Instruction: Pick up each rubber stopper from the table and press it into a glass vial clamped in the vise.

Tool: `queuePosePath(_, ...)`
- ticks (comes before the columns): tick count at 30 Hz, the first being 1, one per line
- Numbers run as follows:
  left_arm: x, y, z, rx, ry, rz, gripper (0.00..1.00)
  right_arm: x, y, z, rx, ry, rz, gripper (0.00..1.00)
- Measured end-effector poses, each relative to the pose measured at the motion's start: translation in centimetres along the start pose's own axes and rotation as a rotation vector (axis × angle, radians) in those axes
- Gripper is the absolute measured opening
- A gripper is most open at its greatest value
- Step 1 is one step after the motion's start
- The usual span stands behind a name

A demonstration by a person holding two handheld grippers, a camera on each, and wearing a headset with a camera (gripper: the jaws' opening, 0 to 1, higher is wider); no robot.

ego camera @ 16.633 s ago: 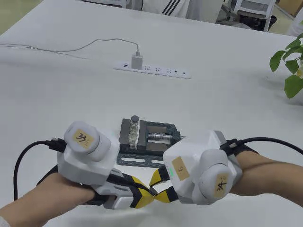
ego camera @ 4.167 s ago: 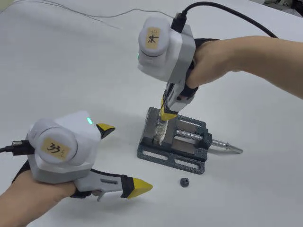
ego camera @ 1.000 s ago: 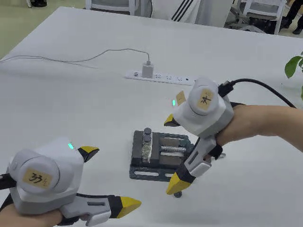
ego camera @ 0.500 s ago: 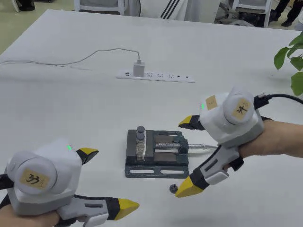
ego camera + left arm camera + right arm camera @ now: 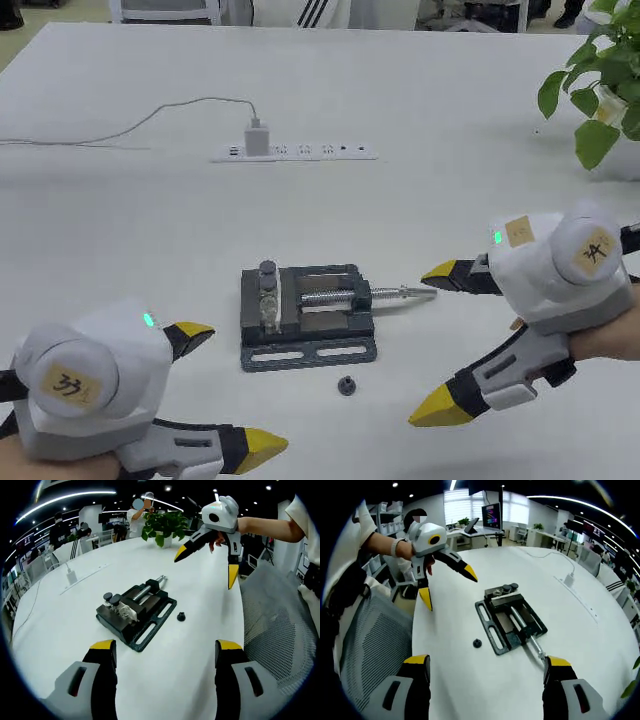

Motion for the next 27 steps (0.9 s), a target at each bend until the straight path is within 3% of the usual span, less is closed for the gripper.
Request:
queuePosePath(12, 1.6, 1.7, 0.5, 0.131, -0.089, -0.084, 0.75, -1.9, -3.0, -1.1, 0.115, -0.062, 0.036, 0.91)
queuePosePath(18, 2.8, 3.3, 0.6, 0.204, -0.149, -0.125, 0.7, -2.3, -3.8, -2.0, 0.152, -0.083, 0.057, 0.88)
queuePosePath(27, 4.6, 5.3, 0.5, 0.32, -0.237, -0.256, 0.56, -2.2, -4.3, -2.9, 0.182, -0.094, 0.077, 0.86)
Point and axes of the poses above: the centre of the closed fingertips' face, and the gripper's own axes: x roughly forward along the fingers, z roughly to its right, y roughly out of its top, the point moved 7 cm from there along -x, roughly backward along the fingers, and after that the axes turned 5 degrees about -z, right-handed, at the moved point
